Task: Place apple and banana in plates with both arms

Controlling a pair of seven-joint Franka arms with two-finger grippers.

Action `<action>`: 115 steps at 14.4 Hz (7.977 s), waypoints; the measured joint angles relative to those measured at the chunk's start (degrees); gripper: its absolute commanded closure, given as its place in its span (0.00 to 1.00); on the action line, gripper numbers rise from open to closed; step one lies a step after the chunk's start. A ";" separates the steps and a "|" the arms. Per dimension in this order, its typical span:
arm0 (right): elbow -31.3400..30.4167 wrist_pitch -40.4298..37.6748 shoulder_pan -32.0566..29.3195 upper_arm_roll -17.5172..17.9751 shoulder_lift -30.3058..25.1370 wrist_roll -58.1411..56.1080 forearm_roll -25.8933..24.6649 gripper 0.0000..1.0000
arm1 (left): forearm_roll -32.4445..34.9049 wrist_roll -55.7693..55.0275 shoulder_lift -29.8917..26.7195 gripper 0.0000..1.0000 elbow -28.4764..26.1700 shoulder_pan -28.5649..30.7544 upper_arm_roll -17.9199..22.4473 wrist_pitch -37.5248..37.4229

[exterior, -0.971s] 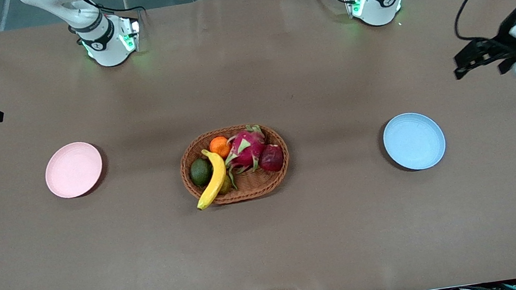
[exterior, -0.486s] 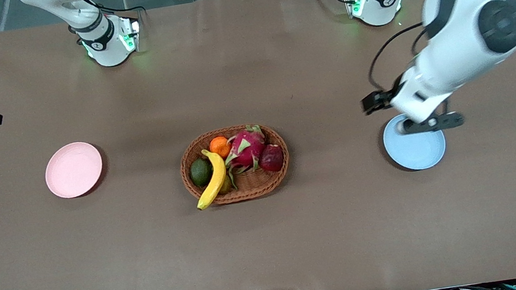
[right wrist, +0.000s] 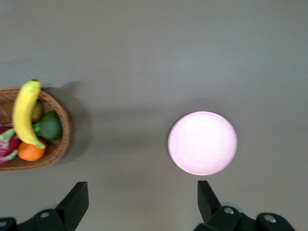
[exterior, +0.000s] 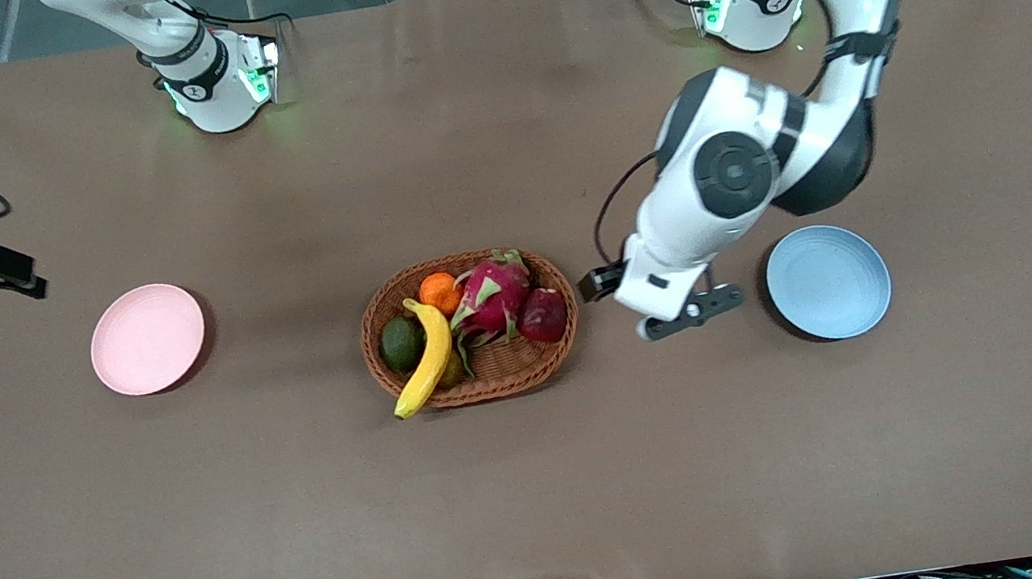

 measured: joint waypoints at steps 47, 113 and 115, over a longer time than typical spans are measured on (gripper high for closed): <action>3.65 25.93 25.03 -0.84 29.77 47.48 2.33 0.99 | 3.21 -5.57 -1.47 0.61 2.74 -2.09 4.09 -6.06; 12.43 -15.49 -2.15 -0.36 9.60 -1.97 -4.80 0.00 | 6.58 46.44 -30.25 0.00 -4.93 27.70 3.87 -21.64; 12.46 -16.34 -2.24 -0.39 8.00 -1.97 -4.72 0.00 | 6.57 46.44 -30.25 0.00 -4.91 27.71 3.88 -21.63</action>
